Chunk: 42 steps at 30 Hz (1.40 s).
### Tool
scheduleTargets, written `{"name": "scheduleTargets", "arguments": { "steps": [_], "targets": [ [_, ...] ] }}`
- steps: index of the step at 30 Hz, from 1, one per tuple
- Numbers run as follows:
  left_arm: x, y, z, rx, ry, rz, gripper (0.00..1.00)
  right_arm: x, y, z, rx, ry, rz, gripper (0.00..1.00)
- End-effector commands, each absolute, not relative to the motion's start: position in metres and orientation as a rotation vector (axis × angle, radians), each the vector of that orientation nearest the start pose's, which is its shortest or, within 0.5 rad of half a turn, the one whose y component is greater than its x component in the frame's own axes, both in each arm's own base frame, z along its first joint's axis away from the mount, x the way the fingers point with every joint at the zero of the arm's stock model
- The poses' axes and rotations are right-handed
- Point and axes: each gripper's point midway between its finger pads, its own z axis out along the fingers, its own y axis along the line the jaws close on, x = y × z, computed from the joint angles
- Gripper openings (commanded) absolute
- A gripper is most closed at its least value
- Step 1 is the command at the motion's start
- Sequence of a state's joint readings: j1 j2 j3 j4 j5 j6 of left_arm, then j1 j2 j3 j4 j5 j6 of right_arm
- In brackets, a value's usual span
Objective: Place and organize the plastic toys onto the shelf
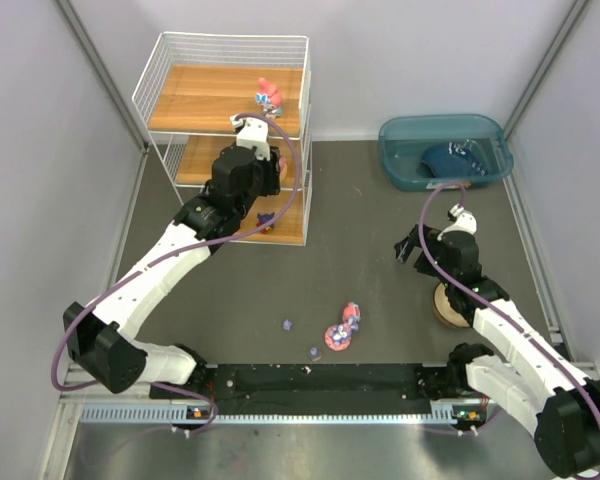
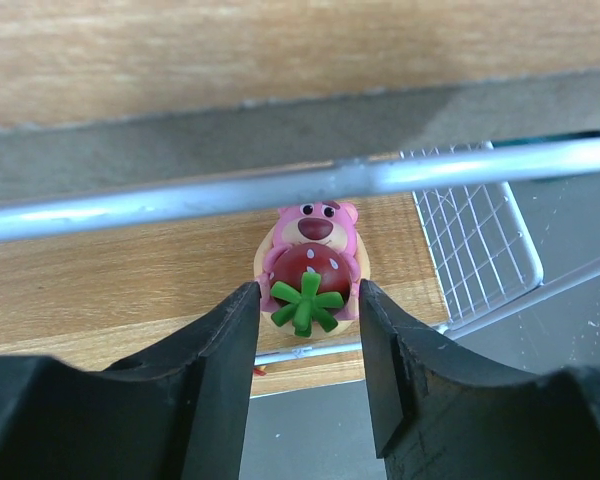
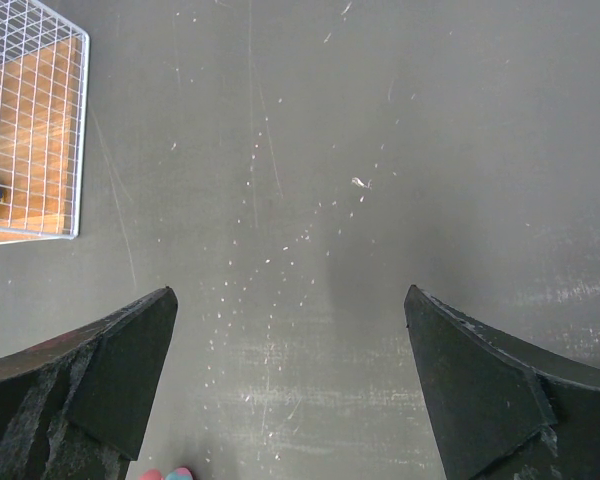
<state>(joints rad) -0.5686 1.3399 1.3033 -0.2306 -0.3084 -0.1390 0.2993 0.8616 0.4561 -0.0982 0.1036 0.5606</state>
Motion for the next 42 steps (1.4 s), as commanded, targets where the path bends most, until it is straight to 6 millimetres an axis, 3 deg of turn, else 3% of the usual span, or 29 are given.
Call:
{"name": "scheduleTargets", "arguments": {
  "steps": [1,19,23,28,31,34,37,38,42],
  "targets": [
    [0.389,-0.187,0.353,0.13,1.722,-0.241,0.5,0.289,0.094,0.131,0.324,2.041,0.424,0.99],
    [0.376,-0.182,0.368,0.128,1.662,-0.282,0.6,0.289,0.094,0.13,0.324,2.043,0.423,0.99],
    [0.359,-0.177,0.369,0.135,1.651,-0.313,0.6,0.289,0.094,0.131,0.321,2.043,0.421,0.99],
    [0.325,-0.177,0.361,0.225,1.651,-0.387,0.69,0.288,0.094,0.131,0.321,2.045,0.42,0.99],
    [0.298,-0.182,0.351,0.312,1.636,-0.476,0.8,0.289,0.095,0.13,0.323,2.05,0.428,0.99],
    [0.276,-0.183,0.335,0.372,1.632,-0.522,0.85,0.289,0.097,0.13,0.318,2.053,0.437,0.99],
    [0.253,-0.197,0.313,0.473,1.644,-0.627,0.89,0.288,0.098,0.129,0.32,2.056,0.446,0.99],
    [0.245,-0.204,0.296,0.515,1.67,-0.66,0.91,0.288,0.099,0.129,0.318,2.06,0.448,0.99],
    [0.226,-0.22,0.258,0.56,1.728,-0.71,0.91,0.285,0.1,0.13,0.322,2.061,0.467,0.98]
  ]
}}
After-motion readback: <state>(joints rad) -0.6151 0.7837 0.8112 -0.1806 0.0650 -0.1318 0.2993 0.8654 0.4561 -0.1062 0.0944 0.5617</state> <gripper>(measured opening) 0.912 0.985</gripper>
